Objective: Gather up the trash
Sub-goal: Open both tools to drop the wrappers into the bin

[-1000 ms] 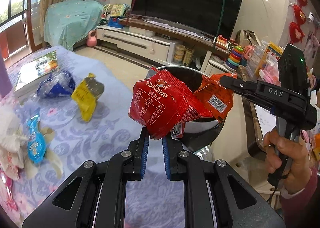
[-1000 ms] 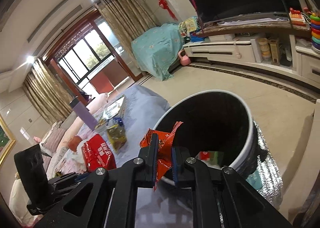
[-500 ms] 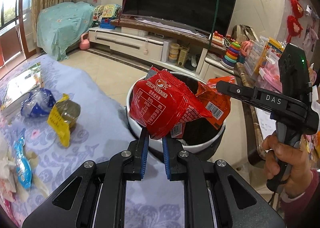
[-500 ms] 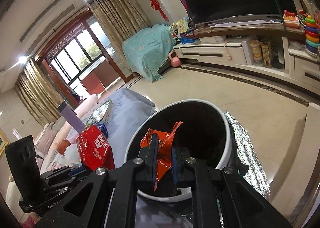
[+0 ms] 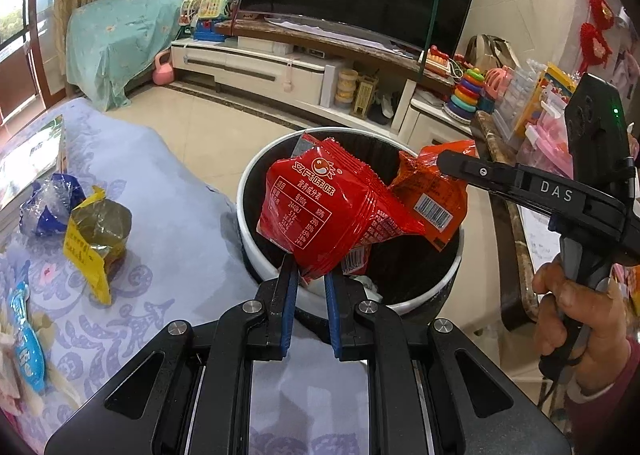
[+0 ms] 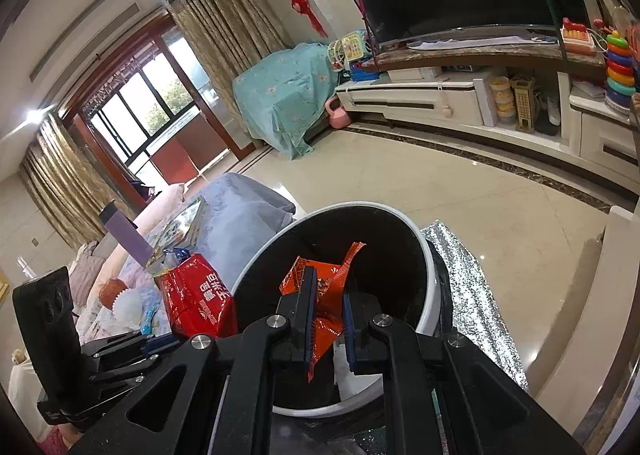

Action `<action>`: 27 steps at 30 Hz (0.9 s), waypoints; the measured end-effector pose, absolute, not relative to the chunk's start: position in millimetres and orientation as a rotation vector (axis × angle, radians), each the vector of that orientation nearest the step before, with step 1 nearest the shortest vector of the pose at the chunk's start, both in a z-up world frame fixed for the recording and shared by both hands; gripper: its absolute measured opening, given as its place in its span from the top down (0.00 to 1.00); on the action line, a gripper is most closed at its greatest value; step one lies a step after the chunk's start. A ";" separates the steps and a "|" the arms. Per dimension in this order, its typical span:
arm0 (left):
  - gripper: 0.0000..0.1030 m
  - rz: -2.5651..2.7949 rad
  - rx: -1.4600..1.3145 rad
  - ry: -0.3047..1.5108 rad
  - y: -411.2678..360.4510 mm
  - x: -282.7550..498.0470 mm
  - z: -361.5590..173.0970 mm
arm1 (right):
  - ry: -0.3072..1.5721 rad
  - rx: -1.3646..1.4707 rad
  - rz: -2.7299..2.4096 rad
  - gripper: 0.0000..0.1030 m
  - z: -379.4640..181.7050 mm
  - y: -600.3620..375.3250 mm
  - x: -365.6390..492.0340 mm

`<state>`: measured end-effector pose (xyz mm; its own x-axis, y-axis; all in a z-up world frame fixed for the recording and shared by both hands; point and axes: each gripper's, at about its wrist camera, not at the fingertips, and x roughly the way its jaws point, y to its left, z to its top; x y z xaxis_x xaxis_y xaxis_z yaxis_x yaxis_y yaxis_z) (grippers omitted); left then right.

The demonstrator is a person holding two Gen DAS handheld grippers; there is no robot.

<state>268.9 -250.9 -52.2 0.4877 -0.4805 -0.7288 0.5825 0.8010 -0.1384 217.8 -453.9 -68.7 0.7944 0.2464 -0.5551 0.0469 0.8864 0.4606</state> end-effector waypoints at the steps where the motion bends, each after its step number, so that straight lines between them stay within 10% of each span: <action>1: 0.87 -0.649 0.133 0.842 -251.7 269.2 -52.3 | 0.655 0.478 0.109 0.88 -68.9 -453.8 218.6; 5: 0.84 -0.642 0.119 0.851 -253.7 272.5 -52.1 | 0.676 0.485 0.098 0.81 -71.2 -454.4 221.9; 15: 0.40 -0.596 0.079 0.823 -233.9 260.6 -50.6 | 0.657 0.485 0.075 0.14 -66.3 -453.8 208.7; 27: 0.30 -0.476 -0.038 0.803 -151.9 222.6 -55.5 | 0.677 0.461 0.189 0.06 -65.7 -392.6 190.4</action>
<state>222.6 -151.9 -55.5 0.5951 -0.4240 -0.6827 0.3960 0.8939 -0.2100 190.5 -392.6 -65.7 0.7673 0.3143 -0.5590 -0.0203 0.8831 0.4687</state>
